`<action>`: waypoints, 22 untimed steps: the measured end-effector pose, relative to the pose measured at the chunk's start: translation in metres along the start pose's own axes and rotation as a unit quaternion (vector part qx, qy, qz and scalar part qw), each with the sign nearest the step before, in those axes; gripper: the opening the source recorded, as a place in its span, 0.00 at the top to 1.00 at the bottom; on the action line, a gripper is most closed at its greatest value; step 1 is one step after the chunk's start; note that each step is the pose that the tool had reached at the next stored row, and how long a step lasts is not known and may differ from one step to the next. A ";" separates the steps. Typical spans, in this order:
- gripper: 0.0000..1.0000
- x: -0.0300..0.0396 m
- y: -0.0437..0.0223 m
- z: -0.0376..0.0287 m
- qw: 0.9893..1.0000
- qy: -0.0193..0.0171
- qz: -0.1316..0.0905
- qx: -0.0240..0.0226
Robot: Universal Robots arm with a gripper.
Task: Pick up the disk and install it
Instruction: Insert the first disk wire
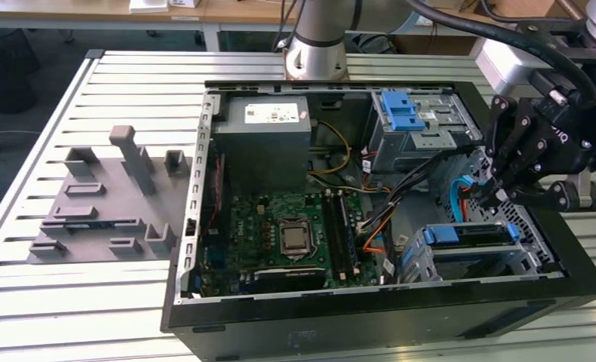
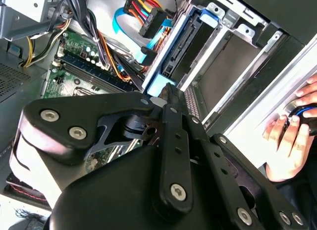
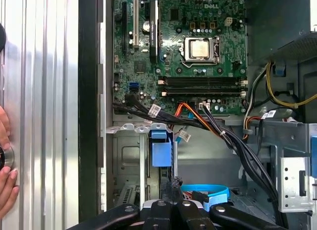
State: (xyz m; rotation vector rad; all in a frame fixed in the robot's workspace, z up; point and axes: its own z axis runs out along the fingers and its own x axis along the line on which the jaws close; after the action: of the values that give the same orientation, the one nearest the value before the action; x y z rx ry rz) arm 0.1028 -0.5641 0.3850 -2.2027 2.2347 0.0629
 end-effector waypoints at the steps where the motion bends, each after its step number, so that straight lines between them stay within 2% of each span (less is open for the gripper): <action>1: 0.89 -0.0003 -0.0002 0.0002 1.000 0.000 0.000 0.001; 7: 0.89 -0.0039 -0.0025 0.0010 1.000 0.000 0.000 0.004; 22: 0.89 -0.0158 -0.0123 0.0026 1.000 0.000 0.000 0.006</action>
State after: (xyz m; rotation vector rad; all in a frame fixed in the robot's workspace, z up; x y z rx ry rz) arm 0.1153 -0.5484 0.3826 -2.1975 2.2290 0.0507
